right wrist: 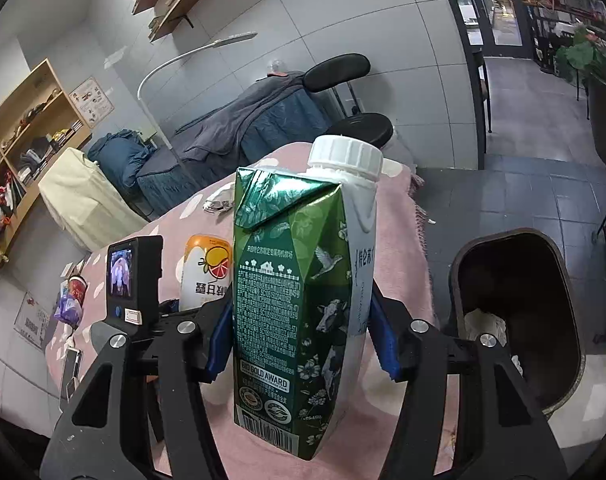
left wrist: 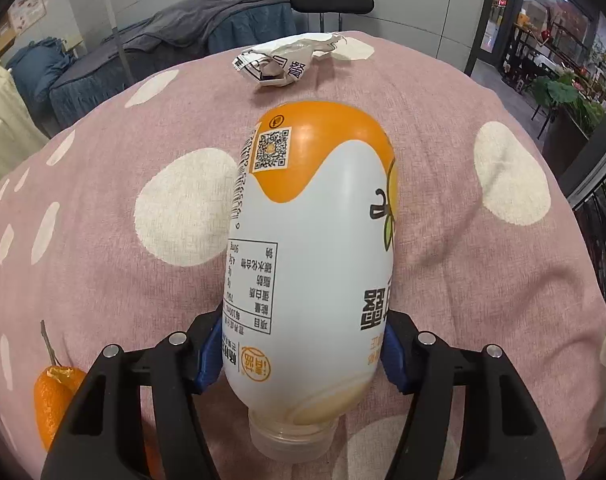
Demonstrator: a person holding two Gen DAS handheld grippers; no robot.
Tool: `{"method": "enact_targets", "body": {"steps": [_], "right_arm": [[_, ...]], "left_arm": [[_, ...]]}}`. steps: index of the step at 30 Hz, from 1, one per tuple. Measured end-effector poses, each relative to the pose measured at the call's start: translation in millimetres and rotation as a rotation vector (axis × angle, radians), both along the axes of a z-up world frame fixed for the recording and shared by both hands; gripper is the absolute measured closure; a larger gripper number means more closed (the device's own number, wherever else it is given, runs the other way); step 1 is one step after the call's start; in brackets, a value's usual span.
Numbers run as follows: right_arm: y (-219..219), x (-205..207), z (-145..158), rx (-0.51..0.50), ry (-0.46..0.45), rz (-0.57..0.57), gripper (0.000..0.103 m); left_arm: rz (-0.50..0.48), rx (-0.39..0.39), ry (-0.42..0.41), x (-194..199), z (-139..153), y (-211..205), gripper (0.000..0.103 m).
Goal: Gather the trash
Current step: 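Release the carton into the bin with the right gripper while the left carries the bottle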
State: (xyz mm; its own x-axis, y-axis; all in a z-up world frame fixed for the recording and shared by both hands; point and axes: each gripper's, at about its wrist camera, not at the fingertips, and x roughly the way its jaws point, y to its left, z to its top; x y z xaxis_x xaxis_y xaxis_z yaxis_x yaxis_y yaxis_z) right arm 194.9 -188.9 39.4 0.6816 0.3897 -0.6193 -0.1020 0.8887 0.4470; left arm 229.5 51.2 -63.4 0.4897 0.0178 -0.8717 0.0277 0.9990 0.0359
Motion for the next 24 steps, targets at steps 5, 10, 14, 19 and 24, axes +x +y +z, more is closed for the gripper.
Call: {"method": "enact_targets", "body": {"steps": [5,10,14,19,24], "right_arm": [[-32,-10,-12,0.003,0.01,-0.056,0.045],[-63,-19,-25,0.004,0.02,-0.127,0.045],[-91,-23,-36,-0.011,0.032,-0.191,0.045],[-131,-28,-58,-0.018,0.07,-0.265,0.045],[-159,-29,-87,-0.035,0.118,-0.305,0.045]], "left_arm": [[0.013,-0.005,-0.015,-6,3,0,0.042],[0.002,-0.025,-0.073,-25,20,-9,0.042],[-0.023,-0.069,-0.149,-43,44,-20,0.042],[-0.058,-0.127,-0.211,-65,64,-37,0.042],[-0.12,-0.178,-0.246,-76,74,-67,0.042]]}}
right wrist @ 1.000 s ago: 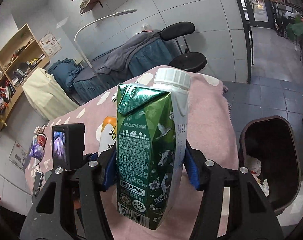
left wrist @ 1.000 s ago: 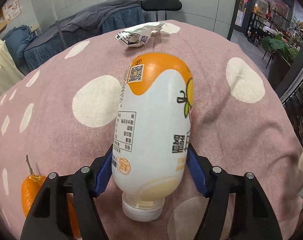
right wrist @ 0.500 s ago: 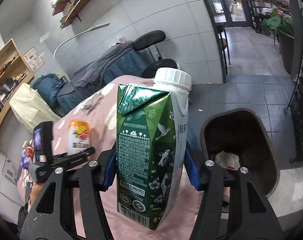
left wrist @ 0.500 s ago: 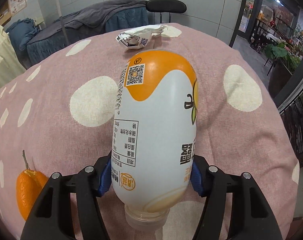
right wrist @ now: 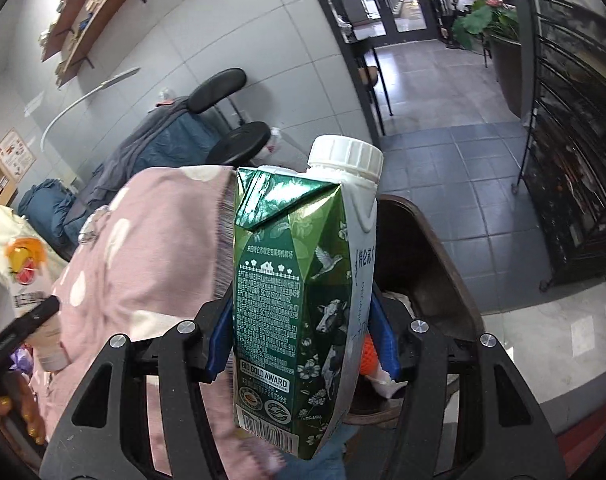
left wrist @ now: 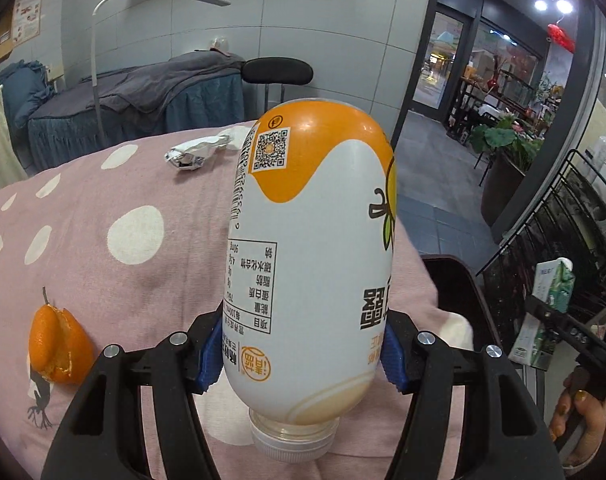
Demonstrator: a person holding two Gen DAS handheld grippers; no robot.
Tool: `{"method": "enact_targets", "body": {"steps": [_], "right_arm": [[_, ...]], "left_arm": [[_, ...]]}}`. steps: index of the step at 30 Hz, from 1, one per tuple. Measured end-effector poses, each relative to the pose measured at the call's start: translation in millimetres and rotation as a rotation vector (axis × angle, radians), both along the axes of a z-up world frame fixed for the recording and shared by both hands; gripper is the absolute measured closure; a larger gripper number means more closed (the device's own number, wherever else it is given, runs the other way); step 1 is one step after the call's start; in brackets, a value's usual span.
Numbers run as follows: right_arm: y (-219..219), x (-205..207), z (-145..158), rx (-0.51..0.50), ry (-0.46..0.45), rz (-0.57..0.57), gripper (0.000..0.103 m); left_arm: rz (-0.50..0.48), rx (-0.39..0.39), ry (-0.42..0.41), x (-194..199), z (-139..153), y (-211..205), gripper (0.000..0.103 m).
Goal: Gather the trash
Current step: 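Release the carton into the bin with the right gripper while the left carries the bottle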
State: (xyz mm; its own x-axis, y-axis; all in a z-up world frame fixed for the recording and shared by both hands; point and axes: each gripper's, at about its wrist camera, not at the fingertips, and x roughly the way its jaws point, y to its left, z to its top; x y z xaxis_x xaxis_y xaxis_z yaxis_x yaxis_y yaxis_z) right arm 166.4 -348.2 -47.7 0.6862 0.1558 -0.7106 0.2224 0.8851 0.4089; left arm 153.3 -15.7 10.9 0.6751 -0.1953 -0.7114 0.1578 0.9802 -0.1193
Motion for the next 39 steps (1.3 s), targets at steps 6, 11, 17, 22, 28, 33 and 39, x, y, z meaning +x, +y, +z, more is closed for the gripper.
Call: {"method": "enact_targets", "body": {"steps": [6,11,17,22,28,33,39], "right_arm": [[-13,10,-45,-0.007,0.087,0.001,0.045],[-7,27,-72,-0.07,0.149,0.023,0.045],[0,48,-103,-0.127,0.225,0.047,0.045],[6,63,-129,-0.157,0.277,0.071,0.045],[14,76,-152,-0.16,0.332,0.088,0.045],[10,80,-163,-0.142,0.359,0.08,0.034],[5,64,-152,-0.117,0.339,0.055,0.025]], "left_arm": [[-0.089,-0.051,0.003,-5,1,-41,0.042],[-0.16,-0.074,-0.008,-10,5,-73,0.042],[-0.226,-0.082,-0.004,-17,1,-103,0.042],[-0.253,-0.088,0.016,-18,-6,-116,0.042],[-0.271,-0.093,0.019,-23,-6,-127,0.042],[-0.289,-0.091,0.036,-24,-11,-135,0.042],[-0.316,-0.097,0.039,-24,-13,-145,0.042]]}}
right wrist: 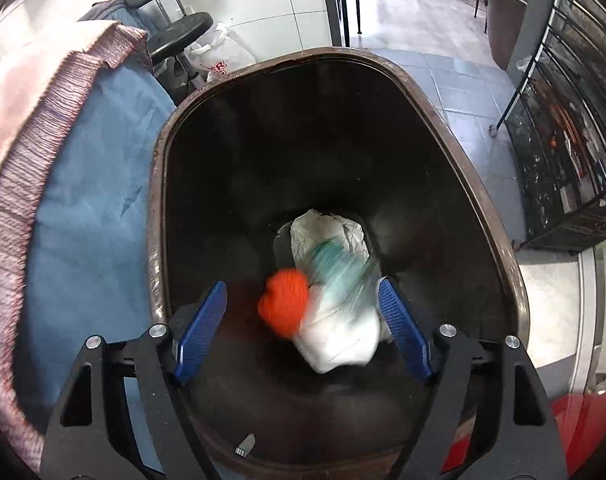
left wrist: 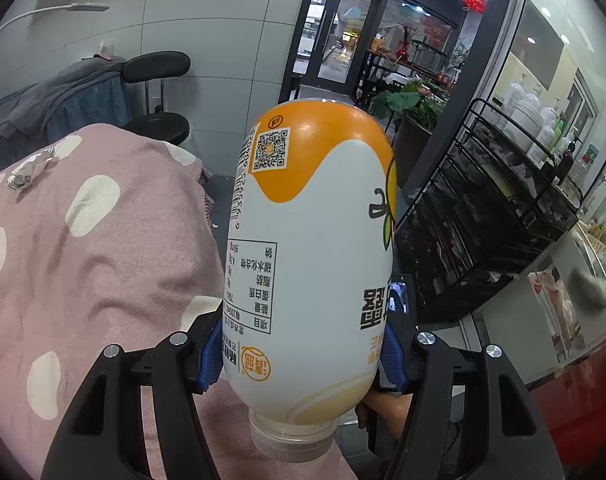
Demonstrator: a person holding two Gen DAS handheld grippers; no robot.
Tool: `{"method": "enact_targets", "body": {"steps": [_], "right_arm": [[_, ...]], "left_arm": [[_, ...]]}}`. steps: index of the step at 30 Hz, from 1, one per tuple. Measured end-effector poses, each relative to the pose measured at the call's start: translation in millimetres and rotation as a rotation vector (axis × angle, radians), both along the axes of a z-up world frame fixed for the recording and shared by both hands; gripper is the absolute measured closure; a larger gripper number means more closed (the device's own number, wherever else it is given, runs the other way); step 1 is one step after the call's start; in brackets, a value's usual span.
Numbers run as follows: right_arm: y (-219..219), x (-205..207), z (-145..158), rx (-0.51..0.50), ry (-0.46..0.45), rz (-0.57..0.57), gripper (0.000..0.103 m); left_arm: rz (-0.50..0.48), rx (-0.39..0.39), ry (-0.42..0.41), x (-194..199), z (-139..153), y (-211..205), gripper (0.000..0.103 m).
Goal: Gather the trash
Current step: 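Release the carton into the bin with the right gripper while the left carries the bottle, then open the left gripper over the bin to drop the white bottle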
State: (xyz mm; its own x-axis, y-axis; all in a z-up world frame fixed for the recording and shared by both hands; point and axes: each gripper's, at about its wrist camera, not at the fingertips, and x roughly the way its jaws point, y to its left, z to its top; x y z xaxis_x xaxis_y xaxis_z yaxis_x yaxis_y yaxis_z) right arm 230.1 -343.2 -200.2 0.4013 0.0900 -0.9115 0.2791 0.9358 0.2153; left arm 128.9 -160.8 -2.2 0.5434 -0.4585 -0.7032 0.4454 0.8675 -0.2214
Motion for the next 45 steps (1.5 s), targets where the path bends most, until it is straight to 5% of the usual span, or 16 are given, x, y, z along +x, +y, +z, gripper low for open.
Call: {"method": "enact_targets", "body": {"steps": [15,40,45], "right_arm": [[-38,-73,61,-0.03,-0.16,-0.151,0.023],[-81,-115,68,-0.025,-0.198,-0.32,0.023],[-82,-117,71,-0.025,-0.205,-0.332,0.023]], "left_arm": [[-0.089,0.069,0.079,23,-30,-52,0.042],[-0.155,0.278,0.215,48,-95,-107,0.041],[-0.123,0.237,0.189,48,-89,-99,0.02]]}}
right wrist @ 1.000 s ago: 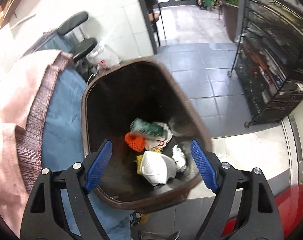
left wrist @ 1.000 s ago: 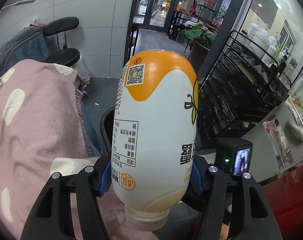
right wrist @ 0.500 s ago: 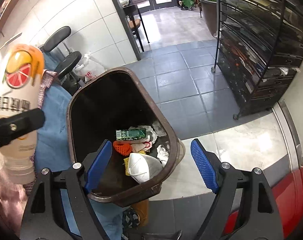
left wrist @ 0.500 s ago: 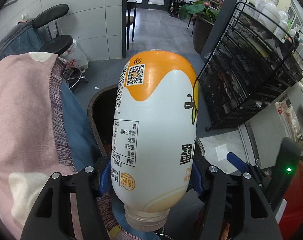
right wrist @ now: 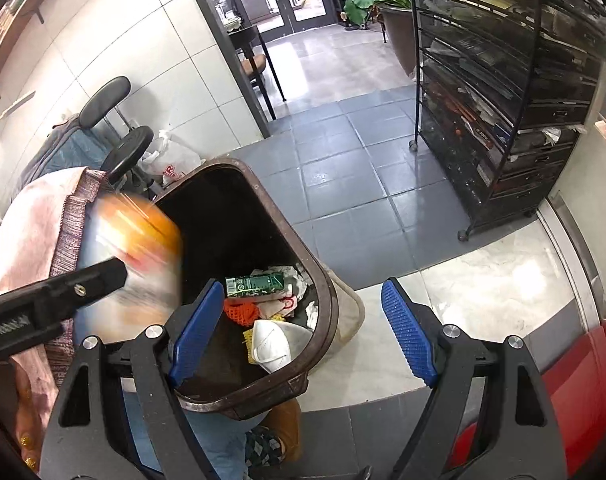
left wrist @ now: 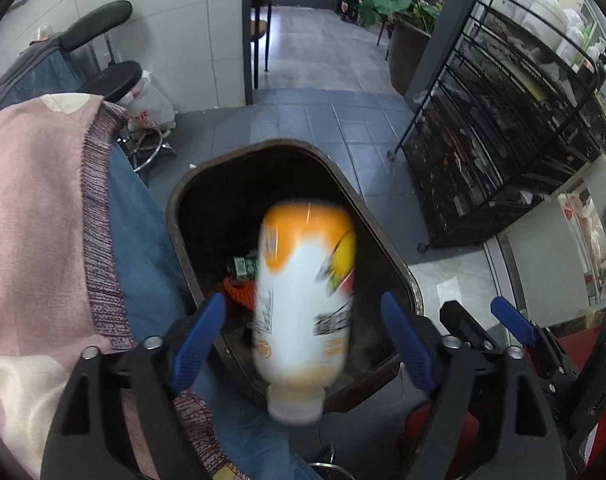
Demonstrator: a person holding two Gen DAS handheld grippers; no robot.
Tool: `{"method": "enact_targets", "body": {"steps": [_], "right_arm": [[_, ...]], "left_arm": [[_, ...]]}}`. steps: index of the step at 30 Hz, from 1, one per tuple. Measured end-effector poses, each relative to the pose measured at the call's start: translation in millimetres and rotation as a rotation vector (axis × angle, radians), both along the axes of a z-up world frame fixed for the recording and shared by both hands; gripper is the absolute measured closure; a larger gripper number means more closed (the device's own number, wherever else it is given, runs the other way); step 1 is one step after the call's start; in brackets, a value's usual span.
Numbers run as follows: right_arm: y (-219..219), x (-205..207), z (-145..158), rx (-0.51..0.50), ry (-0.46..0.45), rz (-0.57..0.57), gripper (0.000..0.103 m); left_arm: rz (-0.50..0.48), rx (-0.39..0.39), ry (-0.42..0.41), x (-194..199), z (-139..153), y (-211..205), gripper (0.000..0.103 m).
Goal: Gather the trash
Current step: 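Open the left gripper over the bin to drop the white bottle, then move the left gripper back to the table and grasp the peeled orange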
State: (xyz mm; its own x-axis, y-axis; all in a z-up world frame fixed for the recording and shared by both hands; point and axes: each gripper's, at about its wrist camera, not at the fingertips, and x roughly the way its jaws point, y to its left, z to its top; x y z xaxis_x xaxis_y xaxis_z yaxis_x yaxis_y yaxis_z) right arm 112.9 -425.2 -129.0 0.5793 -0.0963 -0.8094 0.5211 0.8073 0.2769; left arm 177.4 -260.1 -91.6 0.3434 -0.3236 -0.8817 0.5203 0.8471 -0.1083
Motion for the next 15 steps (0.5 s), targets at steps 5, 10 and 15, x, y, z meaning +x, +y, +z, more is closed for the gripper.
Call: {"method": "enact_targets", "body": {"steps": [5,10,15], "right_arm": [[2,-3,3,-0.008,-0.009,-0.001,0.023],[4,-4,14,-0.045,-0.028,0.008,0.023],[8,-4,24,-0.061,-0.049,0.026,0.023]], "left_arm": [[-0.007,-0.035,-0.02,-5,5,2,0.013],[0.003,-0.062,-0.061,-12,18,6,0.011],[0.022,-0.102,-0.128,-23,42,18,0.008]]}}
